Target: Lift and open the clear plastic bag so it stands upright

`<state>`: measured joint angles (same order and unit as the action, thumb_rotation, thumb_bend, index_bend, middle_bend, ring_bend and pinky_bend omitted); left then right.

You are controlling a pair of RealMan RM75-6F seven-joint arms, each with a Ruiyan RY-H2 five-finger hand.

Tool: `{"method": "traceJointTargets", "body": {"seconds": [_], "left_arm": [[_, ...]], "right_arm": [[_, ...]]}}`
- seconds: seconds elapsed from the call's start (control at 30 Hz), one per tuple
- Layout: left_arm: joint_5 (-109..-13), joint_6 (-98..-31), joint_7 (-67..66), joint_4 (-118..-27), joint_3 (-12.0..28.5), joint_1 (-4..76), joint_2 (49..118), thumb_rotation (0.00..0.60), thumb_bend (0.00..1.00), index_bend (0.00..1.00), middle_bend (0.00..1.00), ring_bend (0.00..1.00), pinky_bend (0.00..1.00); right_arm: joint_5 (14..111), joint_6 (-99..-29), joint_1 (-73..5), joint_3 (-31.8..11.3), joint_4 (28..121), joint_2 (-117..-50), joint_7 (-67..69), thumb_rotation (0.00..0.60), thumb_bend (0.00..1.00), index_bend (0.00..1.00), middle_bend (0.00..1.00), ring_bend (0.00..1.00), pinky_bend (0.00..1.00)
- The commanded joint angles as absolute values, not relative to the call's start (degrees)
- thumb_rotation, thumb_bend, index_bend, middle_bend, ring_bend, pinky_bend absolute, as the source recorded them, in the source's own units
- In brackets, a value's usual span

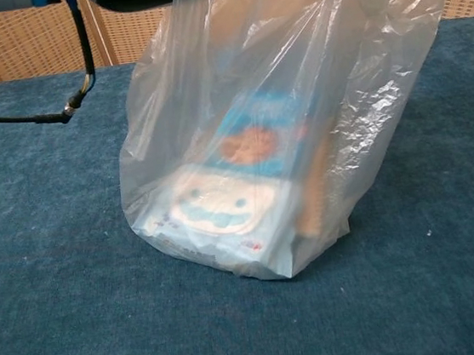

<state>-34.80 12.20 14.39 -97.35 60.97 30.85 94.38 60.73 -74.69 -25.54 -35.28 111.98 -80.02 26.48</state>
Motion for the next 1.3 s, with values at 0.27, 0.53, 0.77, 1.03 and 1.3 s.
{"method": "traceJointTargets", "body": {"seconds": [0.27,0.53,0.77,1.03,1.3], "left_arm": [[-36.00,9.48,16.91,-96.77,58.75,35.24,93.96,0.000,0.12,0.16,0.23,0.12,0.12],[-36.45,8.95,19.03,-95.33,57.56,38.62,93.96,0.000,0.12,0.16,0.23,0.12,0.12],[-36.34,8.86,20.87,-93.71,57.56,41.73,94.00,0.000,0.11,0.16,0.23,0.12,0.12],[-36.32,8.14,23.05,-91.90,55.67,44.93,94.07,0.000,0.12,0.16,0.23,0.12,0.12],[-34.45,9.20,26.36,-89.67,55.58,47.48,95.11,0.000,0.11,0.17,0.23,0.12,0.12]], "right_arm": [[59.08,-74.17,-28.55,-35.27,112.53,-81.85,23.88,0.538,0.06,0.26,0.25,0.12,0.09],[57.70,-74.06,-29.90,-35.55,111.15,-82.30,22.49,0.544,0.06,0.26,0.25,0.12,0.09],[57.77,-74.17,-30.58,-34.80,110.56,-82.90,21.46,0.541,0.06,0.26,0.25,0.12,0.09],[57.58,-74.12,-31.85,-34.31,109.55,-84.18,20.42,0.542,0.06,0.26,0.25,0.12,0.09],[56.91,-73.94,-32.70,-34.16,108.05,-85.11,19.81,0.543,0.06,0.26,0.25,0.12,0.09]]}}
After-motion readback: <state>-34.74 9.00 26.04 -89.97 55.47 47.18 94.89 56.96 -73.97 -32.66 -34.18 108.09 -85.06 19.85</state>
